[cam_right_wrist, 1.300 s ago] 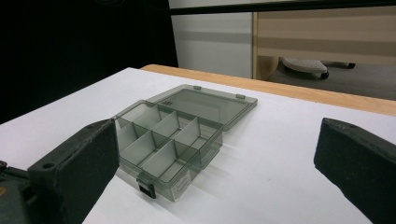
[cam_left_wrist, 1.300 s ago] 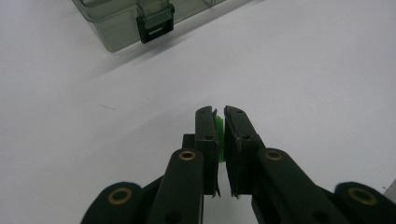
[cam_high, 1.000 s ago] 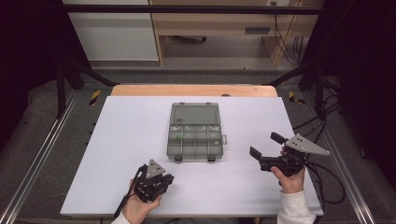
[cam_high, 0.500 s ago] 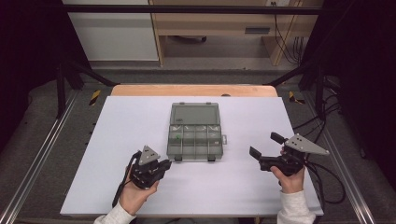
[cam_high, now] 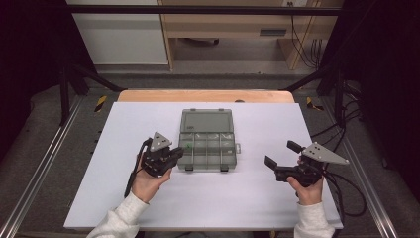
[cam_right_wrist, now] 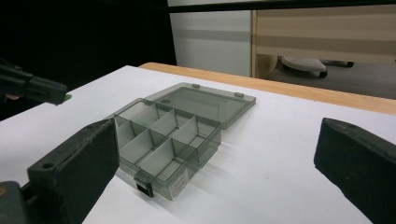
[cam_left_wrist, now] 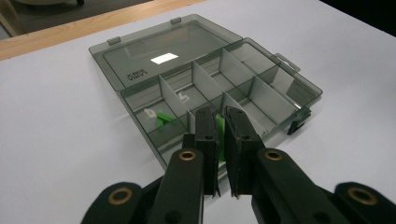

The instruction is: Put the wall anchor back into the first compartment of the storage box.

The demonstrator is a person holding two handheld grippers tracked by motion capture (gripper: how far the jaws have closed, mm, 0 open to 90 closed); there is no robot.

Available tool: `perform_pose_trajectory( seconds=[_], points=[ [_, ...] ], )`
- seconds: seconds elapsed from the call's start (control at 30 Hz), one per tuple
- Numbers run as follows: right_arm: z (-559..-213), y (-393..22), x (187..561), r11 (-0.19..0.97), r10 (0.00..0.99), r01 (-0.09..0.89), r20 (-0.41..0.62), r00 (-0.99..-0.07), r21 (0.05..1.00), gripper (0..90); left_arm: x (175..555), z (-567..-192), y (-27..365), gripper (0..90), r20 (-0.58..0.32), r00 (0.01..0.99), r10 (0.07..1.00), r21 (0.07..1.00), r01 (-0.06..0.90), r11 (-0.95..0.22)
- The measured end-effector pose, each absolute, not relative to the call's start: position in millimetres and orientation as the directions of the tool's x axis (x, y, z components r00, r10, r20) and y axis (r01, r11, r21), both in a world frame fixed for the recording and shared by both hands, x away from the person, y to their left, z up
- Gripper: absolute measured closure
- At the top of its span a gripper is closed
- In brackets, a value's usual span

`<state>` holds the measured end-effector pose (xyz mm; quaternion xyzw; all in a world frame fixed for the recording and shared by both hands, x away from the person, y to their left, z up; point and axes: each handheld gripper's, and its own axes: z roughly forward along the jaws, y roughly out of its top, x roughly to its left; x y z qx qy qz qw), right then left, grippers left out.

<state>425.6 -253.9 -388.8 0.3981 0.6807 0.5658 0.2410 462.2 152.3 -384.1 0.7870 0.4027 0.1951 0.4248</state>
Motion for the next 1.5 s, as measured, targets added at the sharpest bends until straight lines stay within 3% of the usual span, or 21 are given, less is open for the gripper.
perform_pose_trajectory(
  seconds=[0.6,1.5],
  points=[
    [-391,-254,427,0.045,0.816,0.272,0.122,-0.564,0.961,0.4,512,-388,143,84.0,-0.036,0.583,0.812,0.833,0.466,-0.298],
    [-390,-255,427,0.050,0.814,0.274,0.120,-0.569,0.960,0.4,559,-439,135,83.9,0.000,0.555,0.832,0.771,0.530,-0.353]
  ],
)
